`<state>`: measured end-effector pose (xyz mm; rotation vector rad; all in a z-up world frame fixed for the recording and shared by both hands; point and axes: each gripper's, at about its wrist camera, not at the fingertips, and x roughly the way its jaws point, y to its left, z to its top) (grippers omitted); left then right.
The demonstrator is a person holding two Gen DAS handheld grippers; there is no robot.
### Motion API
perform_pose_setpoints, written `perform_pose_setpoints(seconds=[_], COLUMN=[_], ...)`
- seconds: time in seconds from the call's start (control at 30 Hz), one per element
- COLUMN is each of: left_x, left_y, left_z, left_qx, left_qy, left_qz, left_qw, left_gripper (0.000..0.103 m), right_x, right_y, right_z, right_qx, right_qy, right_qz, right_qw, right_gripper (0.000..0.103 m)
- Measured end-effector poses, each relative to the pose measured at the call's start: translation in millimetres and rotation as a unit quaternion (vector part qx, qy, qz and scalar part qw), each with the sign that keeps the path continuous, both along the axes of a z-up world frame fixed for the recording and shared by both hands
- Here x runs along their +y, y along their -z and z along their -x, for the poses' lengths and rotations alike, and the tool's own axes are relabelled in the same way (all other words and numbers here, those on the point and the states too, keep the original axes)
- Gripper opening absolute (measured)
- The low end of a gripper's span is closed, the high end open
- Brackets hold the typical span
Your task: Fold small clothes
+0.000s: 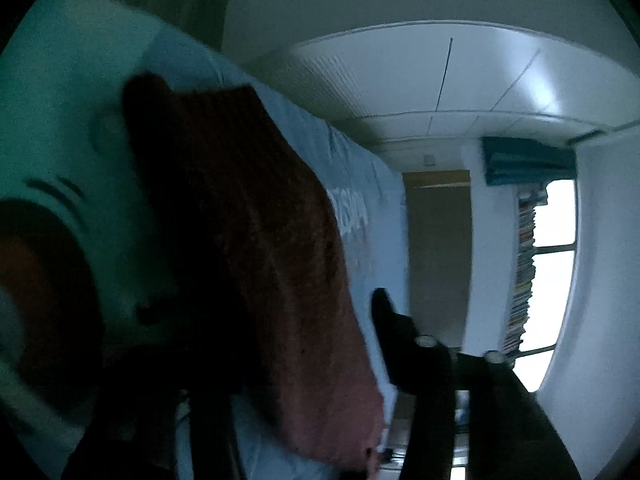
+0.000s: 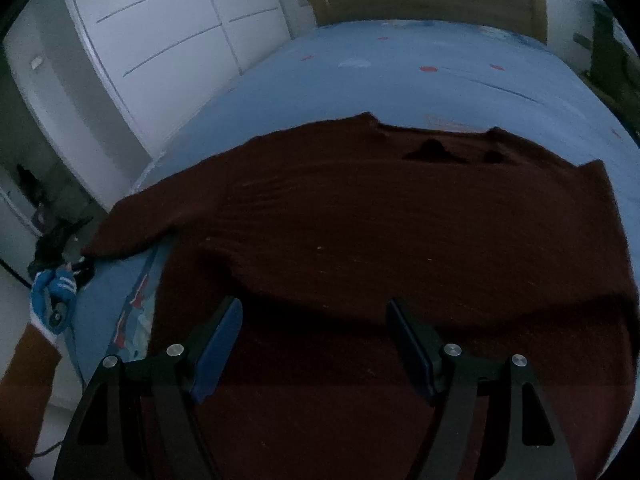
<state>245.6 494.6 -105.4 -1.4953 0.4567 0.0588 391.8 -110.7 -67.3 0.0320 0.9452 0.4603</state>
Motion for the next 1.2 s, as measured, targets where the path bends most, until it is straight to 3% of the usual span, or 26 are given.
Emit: perform_pose_setpoints(seconds=[0.07, 0.2, 0.37, 0.63, 0.97, 1.2], left_x=[-2, -2, -6, -63, -171, -265], left_y=[2, -3, -16, -58, -132, -149], left_z=[-6, -19, -40, -87, -152, -189], left_qx=[0.0, 0.014, 0.0, -0.052, -0.108, -0.11], left_qy=[0.004, -0.017, -0.003, 0.044, 0.138, 0.212], left_qz=[0.013, 0.011, 0.003, 0.03, 0.03, 0.026], left_qw=[0.9999, 0.9997, 1.0, 0.9972, 0.9842, 0.9708], left_gripper=[0.016, 0.006, 0.006, 0.005, 0.005, 0.005], right_x=[-8, -22, -46, -83, -145, -178], right_y=[-2, -5, -10, -12, -23, -26], right_z=[3, 9, 21, 32, 57, 73], right_qx=[0.0, 0.001, -0.002, -0.004, -0.023, -0.033], right_qy=[0.007, 0.02, 0.037, 0.072, 0.109, 0.118], right_qz=[-0.004, -0.01, -0.021, -0.047, -0.07, -0.077], right_qw=[1.0, 1.0, 0.999, 0.996, 0.991, 0.989], right_gripper=[0.077, 0.077, 0.077, 0.077, 0.077, 0.077])
